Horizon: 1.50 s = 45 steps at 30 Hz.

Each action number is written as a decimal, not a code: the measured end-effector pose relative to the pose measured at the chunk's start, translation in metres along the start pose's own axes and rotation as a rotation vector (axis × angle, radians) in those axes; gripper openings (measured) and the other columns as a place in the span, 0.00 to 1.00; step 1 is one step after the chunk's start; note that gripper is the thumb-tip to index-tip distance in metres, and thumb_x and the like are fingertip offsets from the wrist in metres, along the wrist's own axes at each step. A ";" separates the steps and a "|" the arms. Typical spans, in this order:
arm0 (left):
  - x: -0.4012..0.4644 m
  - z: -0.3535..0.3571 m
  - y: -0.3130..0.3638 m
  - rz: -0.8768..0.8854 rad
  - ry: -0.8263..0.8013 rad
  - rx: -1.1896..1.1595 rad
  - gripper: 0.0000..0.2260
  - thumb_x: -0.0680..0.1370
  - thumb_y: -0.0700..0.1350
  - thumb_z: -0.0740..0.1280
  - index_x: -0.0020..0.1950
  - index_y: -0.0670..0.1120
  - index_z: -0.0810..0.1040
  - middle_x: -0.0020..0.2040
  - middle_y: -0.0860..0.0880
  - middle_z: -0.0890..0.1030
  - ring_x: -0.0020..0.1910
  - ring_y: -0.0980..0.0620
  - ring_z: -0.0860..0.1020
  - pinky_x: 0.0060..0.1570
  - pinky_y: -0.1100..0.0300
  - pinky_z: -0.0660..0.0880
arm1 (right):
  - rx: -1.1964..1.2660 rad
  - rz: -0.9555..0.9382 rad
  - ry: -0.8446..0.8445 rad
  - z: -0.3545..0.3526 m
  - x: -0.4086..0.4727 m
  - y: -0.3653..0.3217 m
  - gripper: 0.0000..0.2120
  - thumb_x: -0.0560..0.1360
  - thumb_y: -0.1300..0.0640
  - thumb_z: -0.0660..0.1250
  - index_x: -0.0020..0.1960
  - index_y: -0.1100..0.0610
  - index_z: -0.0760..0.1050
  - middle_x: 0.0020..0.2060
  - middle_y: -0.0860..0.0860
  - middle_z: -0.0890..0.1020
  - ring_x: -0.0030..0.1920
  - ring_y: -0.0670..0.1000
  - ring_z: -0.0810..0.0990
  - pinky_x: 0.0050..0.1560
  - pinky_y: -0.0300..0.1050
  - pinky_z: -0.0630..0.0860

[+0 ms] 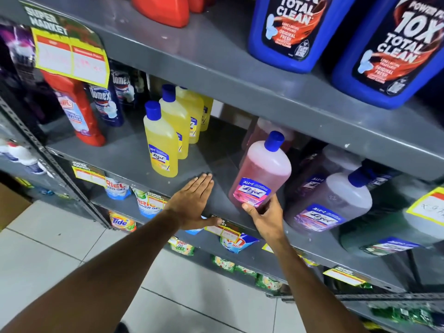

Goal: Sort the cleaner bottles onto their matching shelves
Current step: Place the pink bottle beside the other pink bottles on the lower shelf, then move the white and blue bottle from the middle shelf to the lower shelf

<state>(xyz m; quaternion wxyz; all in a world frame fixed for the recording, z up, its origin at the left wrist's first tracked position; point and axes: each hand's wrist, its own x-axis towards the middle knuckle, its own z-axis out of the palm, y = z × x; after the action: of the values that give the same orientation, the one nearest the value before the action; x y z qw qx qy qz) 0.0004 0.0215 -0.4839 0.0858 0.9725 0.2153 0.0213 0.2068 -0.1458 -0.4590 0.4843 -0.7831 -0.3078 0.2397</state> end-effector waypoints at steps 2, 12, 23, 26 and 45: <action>0.000 0.001 0.000 -0.002 0.000 -0.002 0.55 0.76 0.79 0.52 0.85 0.37 0.46 0.86 0.37 0.49 0.85 0.40 0.48 0.84 0.47 0.48 | 0.004 -0.008 -0.002 0.000 0.000 0.001 0.32 0.70 0.57 0.83 0.70 0.54 0.73 0.58 0.47 0.85 0.57 0.42 0.84 0.49 0.29 0.81; -0.006 -0.006 0.005 -0.028 -0.019 -0.006 0.54 0.76 0.79 0.48 0.85 0.38 0.44 0.86 0.38 0.47 0.86 0.41 0.47 0.84 0.49 0.45 | 0.169 -0.050 0.046 -0.003 -0.012 -0.005 0.44 0.64 0.49 0.84 0.74 0.50 0.67 0.65 0.46 0.82 0.63 0.41 0.83 0.59 0.37 0.81; -0.100 -0.107 0.017 -0.057 0.239 -0.040 0.49 0.79 0.75 0.57 0.84 0.39 0.55 0.86 0.41 0.53 0.85 0.44 0.51 0.83 0.48 0.51 | -0.059 -0.465 0.317 0.007 -0.114 -0.081 0.32 0.77 0.37 0.67 0.70 0.62 0.75 0.65 0.62 0.77 0.67 0.63 0.76 0.73 0.43 0.68; -0.134 -0.133 0.013 -0.108 0.304 -0.075 0.48 0.79 0.74 0.59 0.85 0.39 0.56 0.86 0.42 0.55 0.85 0.43 0.55 0.81 0.49 0.52 | -0.024 -0.642 0.212 0.033 -0.128 -0.131 0.20 0.80 0.39 0.66 0.67 0.48 0.77 0.61 0.52 0.81 0.64 0.53 0.80 0.68 0.45 0.74; -0.205 -0.369 -0.181 -0.377 0.451 0.198 0.53 0.79 0.78 0.49 0.83 0.34 0.50 0.85 0.37 0.49 0.85 0.40 0.49 0.81 0.44 0.51 | 0.081 -0.705 0.141 0.165 -0.063 -0.493 0.36 0.79 0.56 0.72 0.82 0.60 0.60 0.79 0.54 0.68 0.79 0.51 0.66 0.76 0.32 0.55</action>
<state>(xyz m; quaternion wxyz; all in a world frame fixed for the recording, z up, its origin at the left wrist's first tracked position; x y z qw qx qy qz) -0.2893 0.1542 -0.1538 -0.0567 0.8900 0.4063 0.1990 -0.0711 0.0787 -0.0757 0.5877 -0.6238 -0.5151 0.0155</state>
